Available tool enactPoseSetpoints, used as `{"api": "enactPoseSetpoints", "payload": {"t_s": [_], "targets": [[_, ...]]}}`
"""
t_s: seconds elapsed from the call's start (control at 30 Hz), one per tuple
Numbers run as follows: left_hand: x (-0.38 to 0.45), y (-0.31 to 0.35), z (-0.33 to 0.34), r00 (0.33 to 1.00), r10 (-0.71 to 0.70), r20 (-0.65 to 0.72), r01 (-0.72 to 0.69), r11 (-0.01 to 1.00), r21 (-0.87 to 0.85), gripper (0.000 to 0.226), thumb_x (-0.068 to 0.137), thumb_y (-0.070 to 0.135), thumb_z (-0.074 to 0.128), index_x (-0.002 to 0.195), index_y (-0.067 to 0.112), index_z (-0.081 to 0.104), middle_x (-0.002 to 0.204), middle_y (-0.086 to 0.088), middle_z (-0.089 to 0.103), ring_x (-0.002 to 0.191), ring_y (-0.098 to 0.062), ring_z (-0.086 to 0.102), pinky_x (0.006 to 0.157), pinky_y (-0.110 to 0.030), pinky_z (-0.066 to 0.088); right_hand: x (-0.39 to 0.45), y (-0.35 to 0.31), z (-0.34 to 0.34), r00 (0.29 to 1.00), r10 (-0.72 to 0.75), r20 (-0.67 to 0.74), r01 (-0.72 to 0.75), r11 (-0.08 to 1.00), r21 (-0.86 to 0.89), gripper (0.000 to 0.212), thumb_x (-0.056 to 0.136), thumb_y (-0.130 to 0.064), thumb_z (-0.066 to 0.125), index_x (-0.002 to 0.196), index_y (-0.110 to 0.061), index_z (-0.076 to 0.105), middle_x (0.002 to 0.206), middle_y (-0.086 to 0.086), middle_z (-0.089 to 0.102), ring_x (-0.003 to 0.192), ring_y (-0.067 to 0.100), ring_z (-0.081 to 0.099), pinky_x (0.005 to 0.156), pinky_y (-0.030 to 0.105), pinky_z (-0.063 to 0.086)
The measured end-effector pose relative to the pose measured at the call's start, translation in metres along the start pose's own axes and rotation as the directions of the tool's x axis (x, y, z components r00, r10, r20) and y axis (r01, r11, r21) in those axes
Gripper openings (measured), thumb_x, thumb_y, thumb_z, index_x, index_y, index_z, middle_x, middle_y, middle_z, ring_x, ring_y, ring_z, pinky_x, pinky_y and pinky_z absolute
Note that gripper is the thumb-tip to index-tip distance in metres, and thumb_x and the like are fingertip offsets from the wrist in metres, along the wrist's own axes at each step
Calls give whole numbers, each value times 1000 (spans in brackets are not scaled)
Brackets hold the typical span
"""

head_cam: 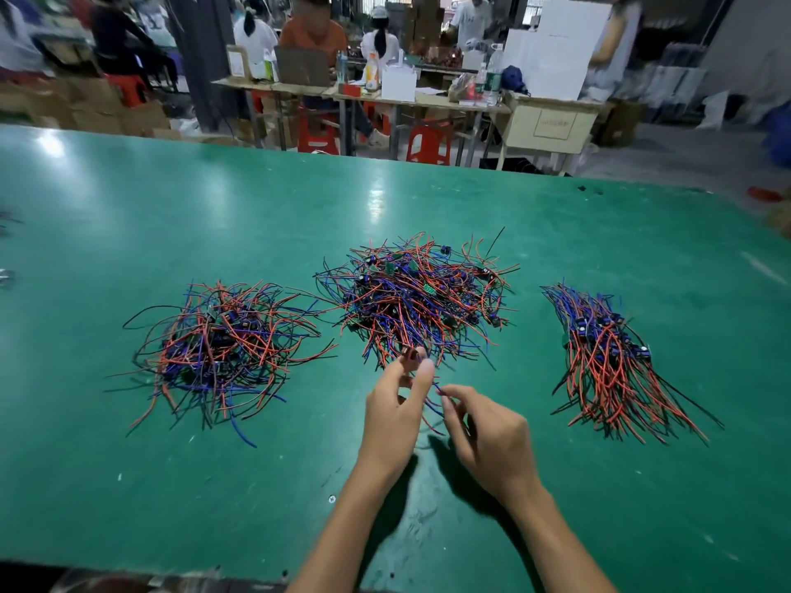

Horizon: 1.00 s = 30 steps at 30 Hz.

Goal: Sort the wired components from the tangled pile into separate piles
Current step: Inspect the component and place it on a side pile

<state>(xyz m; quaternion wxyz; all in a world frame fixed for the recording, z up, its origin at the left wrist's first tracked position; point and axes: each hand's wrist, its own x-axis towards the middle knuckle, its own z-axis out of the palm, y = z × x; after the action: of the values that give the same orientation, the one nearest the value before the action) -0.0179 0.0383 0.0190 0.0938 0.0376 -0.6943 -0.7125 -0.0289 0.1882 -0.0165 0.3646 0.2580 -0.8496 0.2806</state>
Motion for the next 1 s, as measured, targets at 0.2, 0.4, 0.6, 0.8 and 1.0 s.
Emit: {"api": "enactPoseSetpoints", "payload": {"t_s": [0.2,0.4,0.6,0.8,1.0], "targets": [[3,1,-5,1000,22,5,-22,999,-30,21,103,25,57,98,21,77,84,0,77,70,-8,62,74,-23,51,4,-7,-6,996,69,48,-75,988,132,16,99,-32,59,104,-24,71,84,-13,71,65,4,62,60,26,51],[5,6,-3,997,-36,63,41,995,-86,30,107,25,47,101,16,74,74,1,71,59,-13,55,60,-21,49,6,-4,-14,968,248,41,-251,951,180,33,103,-35,42,92,-22,71,71,-21,56,62,2,55,60,25,46],[59,45,-47,989,102,-107,-80,978,192,27,106,23,49,99,20,75,58,10,55,48,-1,44,49,-21,34,6,-1,-11,940,341,26,-341,926,164,34,102,-38,41,88,-26,70,66,-27,53,60,-5,52,60,12,38],[107,54,-140,887,99,-450,378,404,833,32,101,30,48,102,3,65,106,-22,69,98,-37,63,80,-41,47,12,-1,-3,907,351,233,-354,935,-27,19,92,-48,65,101,-32,70,74,-19,53,71,6,56,63,28,45],[88,35,-135,884,136,-448,441,81,894,66,90,36,67,139,-1,41,147,-24,37,136,-38,34,108,-48,37,12,5,7,862,397,315,-380,918,-115,11,88,-40,76,88,-29,73,78,-12,45,70,10,52,59,27,40]]}}
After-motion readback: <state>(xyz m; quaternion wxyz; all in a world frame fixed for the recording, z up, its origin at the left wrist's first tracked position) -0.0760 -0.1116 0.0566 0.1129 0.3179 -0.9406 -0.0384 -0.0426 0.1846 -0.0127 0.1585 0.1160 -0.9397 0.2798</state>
